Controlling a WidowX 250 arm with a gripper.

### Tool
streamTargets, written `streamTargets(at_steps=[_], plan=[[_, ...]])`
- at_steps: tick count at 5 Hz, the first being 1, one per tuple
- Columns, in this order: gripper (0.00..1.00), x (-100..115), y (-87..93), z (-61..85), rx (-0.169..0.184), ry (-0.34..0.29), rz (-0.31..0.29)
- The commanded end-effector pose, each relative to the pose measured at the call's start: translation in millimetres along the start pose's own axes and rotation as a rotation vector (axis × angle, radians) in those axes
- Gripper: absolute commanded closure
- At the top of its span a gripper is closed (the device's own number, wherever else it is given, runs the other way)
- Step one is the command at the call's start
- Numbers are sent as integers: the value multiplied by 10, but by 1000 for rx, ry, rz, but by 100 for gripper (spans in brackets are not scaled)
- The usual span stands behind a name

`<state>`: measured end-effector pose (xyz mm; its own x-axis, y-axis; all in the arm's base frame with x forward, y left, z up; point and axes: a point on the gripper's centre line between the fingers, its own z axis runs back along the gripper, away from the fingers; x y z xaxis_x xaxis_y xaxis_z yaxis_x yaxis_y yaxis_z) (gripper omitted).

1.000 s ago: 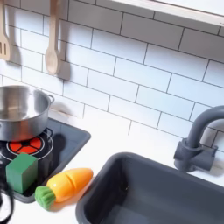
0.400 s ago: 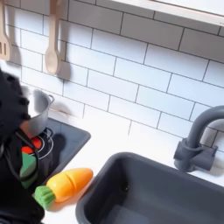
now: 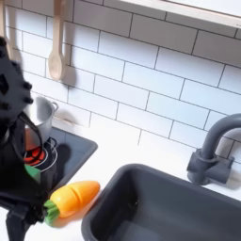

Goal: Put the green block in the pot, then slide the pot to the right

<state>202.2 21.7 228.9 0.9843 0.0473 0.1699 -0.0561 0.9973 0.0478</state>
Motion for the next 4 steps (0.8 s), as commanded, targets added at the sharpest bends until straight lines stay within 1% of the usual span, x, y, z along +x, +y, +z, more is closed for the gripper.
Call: streamTargets(at_steps=[1, 2, 3, 4], plan=[[0, 255, 77, -91, 14, -1, 14], [0, 413, 112, -141, 24, -10, 30], [0, 558, 187, -194, 40, -10, 52], [0, 700, 197, -246, 43, -6, 65]])
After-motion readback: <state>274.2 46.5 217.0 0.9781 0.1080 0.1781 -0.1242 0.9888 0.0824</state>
